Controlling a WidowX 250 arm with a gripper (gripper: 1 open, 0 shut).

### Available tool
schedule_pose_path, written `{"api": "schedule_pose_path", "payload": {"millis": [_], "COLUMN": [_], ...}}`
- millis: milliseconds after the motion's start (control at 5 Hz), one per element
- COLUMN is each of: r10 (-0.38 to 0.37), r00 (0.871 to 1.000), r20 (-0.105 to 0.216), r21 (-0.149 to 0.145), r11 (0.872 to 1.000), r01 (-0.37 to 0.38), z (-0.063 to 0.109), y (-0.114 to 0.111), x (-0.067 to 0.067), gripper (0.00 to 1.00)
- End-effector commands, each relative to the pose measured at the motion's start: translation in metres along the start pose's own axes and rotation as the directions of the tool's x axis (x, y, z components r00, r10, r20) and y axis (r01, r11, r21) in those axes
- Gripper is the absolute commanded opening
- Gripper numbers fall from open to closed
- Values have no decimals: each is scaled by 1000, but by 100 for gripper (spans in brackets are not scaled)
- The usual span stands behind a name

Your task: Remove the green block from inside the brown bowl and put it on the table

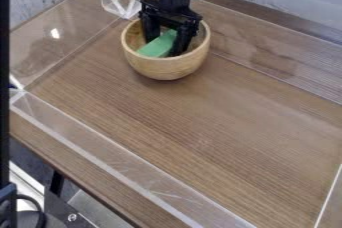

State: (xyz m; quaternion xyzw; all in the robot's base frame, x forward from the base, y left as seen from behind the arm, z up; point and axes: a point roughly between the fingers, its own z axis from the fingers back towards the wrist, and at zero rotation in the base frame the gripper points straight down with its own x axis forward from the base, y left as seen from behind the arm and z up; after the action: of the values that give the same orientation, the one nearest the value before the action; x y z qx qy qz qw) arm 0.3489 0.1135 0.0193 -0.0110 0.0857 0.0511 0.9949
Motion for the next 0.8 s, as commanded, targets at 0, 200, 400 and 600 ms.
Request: {"api": "schedule_pose_path", "payload": {"millis": [0, 200, 400, 600], "r10": [0, 0, 0, 1], "r00": [1000, 999, 999, 999], "r20": [-29, -35, -42, -49], "r21": [-19, -22, -25, -28], "r11": [1000, 1000, 1000, 1000], "r01": [-1, -1, -2, -2], "z": [-13, -14, -15, -15], "y": [-3, -3, -4, -4], "x": [1, 1, 1, 2], "gripper": [100, 100, 100, 100]}}
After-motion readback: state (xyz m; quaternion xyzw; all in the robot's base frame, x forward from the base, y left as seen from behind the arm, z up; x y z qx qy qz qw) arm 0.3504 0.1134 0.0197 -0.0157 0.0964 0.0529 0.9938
